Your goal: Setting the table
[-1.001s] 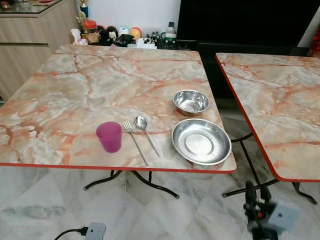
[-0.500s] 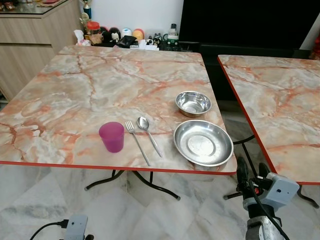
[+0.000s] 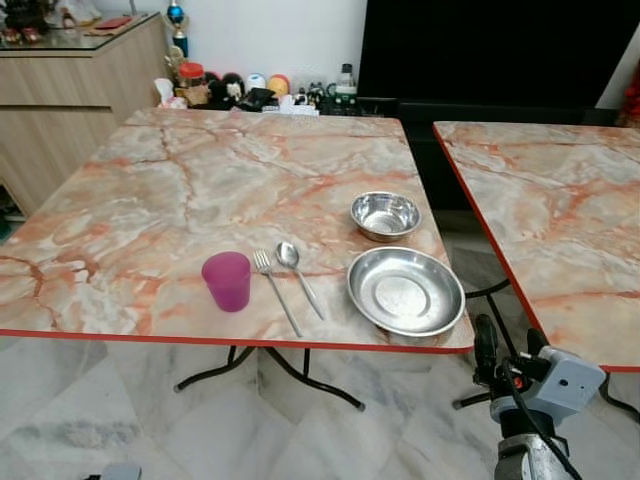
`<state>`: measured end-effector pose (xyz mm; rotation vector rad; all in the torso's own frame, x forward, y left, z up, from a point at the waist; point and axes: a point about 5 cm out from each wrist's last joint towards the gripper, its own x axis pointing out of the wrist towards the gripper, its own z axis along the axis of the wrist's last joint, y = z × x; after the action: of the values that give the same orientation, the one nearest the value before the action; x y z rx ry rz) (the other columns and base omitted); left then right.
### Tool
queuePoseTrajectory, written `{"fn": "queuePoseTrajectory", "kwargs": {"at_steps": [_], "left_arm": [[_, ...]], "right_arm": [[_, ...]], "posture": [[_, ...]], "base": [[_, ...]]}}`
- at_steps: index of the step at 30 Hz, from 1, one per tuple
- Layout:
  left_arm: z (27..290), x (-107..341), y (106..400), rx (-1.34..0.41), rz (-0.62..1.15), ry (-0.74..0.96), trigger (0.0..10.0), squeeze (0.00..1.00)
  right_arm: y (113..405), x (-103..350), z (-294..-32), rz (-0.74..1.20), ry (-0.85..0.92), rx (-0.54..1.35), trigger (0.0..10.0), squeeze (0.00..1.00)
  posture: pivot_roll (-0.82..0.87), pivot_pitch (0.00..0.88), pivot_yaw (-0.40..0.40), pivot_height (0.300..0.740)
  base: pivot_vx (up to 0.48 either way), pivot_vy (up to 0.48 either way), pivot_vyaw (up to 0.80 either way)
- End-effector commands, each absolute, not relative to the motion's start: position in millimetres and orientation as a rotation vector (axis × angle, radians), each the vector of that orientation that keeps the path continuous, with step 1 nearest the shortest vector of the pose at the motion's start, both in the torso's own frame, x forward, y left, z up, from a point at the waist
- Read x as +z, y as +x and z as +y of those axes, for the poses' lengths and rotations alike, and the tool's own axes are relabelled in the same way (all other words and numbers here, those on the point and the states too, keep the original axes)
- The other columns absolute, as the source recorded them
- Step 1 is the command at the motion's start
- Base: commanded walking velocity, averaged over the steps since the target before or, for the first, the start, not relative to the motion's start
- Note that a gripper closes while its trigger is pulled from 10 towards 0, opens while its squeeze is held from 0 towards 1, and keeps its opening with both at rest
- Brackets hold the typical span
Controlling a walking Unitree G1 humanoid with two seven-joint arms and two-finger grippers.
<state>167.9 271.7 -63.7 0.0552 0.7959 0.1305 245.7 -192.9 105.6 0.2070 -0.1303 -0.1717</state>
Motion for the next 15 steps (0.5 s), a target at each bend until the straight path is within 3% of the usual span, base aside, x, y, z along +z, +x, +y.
{"fn": "queuePoseTrajectory", "kwargs": {"at_steps": [1, 15], "left_arm": [[276.0, -63.4, 163.8, 0.145, 0.791, 0.046, 10.0, 0.00], [270.3, -60.7, 175.7, 0.167, 0.763, -0.001, 10.0, 0.00]], "right_arm": [[246.8, 108.9, -193.6, -0.139, 0.197, -0.168, 10.0, 0.00], [246.2, 101.8, -192.2, -0.115, 0.176, -0.148, 10.0, 0.00]], "posture": [[-0.05, 0.000, -0.011, 0.740], [-0.06, 0.000, -0.012, 0.740]], "base": [[0.000, 0.000, 0.00], [0.000, 0.000, 0.00]]}}
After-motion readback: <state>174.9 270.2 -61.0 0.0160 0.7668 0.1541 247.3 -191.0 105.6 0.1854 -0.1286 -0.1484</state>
